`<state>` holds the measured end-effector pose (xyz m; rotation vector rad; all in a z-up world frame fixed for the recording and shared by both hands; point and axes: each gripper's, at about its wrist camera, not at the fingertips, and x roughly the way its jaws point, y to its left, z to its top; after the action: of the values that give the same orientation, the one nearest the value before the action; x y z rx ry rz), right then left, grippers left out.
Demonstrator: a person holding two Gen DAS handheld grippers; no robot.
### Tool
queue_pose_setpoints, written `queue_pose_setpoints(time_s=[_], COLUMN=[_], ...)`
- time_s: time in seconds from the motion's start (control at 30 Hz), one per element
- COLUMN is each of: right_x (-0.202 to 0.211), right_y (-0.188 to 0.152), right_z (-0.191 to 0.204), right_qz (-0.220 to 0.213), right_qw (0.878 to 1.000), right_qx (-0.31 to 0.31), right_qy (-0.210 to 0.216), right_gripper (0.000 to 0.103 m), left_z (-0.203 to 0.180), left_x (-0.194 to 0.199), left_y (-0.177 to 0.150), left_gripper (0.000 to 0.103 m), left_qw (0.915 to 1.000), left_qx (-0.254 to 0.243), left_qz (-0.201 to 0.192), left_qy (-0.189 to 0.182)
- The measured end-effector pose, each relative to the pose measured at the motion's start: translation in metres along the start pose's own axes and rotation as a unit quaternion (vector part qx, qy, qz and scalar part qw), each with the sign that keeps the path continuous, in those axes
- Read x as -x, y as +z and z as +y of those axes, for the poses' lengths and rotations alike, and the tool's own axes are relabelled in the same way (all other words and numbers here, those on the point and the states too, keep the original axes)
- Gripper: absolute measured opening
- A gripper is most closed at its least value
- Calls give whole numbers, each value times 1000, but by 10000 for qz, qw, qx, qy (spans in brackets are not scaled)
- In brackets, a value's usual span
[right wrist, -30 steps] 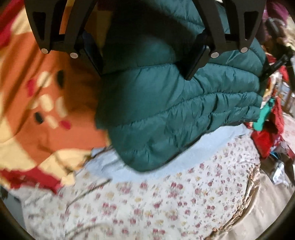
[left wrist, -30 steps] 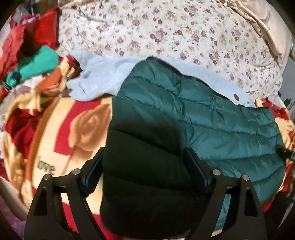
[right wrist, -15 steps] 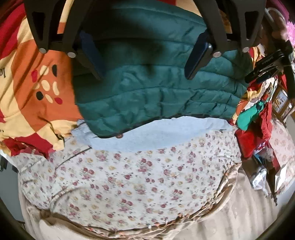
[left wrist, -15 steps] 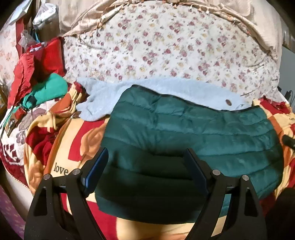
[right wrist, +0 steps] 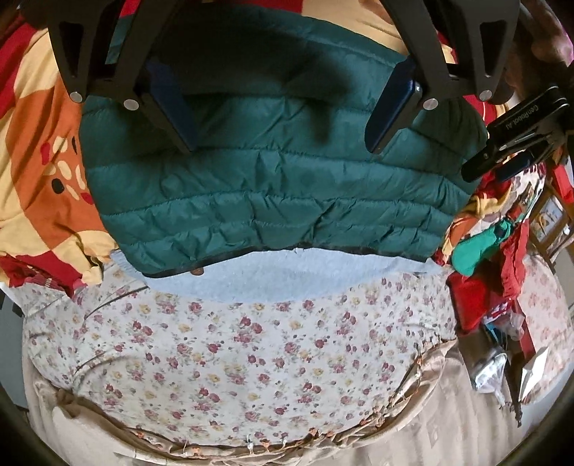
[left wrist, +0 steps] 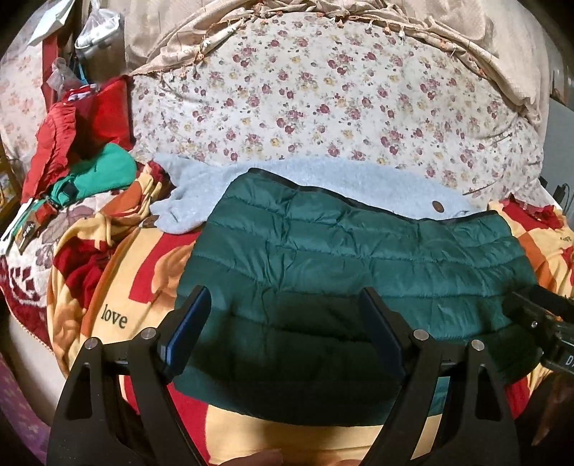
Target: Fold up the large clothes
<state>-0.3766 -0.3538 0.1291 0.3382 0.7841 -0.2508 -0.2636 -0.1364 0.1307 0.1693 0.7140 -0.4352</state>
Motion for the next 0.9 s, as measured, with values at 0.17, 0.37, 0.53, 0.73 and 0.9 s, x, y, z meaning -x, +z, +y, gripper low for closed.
queue_pose_setpoints(time_s=[0.17, 0.37, 0.53, 0.73, 0.9], right_x=[1, 2, 2, 2, 0], right_y=[-2, -3, -3, -3, -3], right_z=[5, 10, 11, 14, 16], right_qz=[-16, -39, -52, -47, -14], right_qw=[10000, 9999, 9998, 9998, 9997], right_qx=[75, 143, 167, 201, 239], right_qy=[-47, -46, -54, -29, -8], right_gripper=[93, 93, 93, 93, 93], left_z=[-2, -3, -2, -2, -2], left_x=[0, 2, 4, 6, 6], left_y=[-2, -4, -4, -3, -3], left_gripper=[84, 84, 84, 84, 84], left_qw=[10000, 9999, 9999, 9999, 9999], left_qx=[-11, -27, 7, -3, 4], left_qz=[-12, -94, -134, -157, -151], left_qy=[29, 54, 53, 57, 57])
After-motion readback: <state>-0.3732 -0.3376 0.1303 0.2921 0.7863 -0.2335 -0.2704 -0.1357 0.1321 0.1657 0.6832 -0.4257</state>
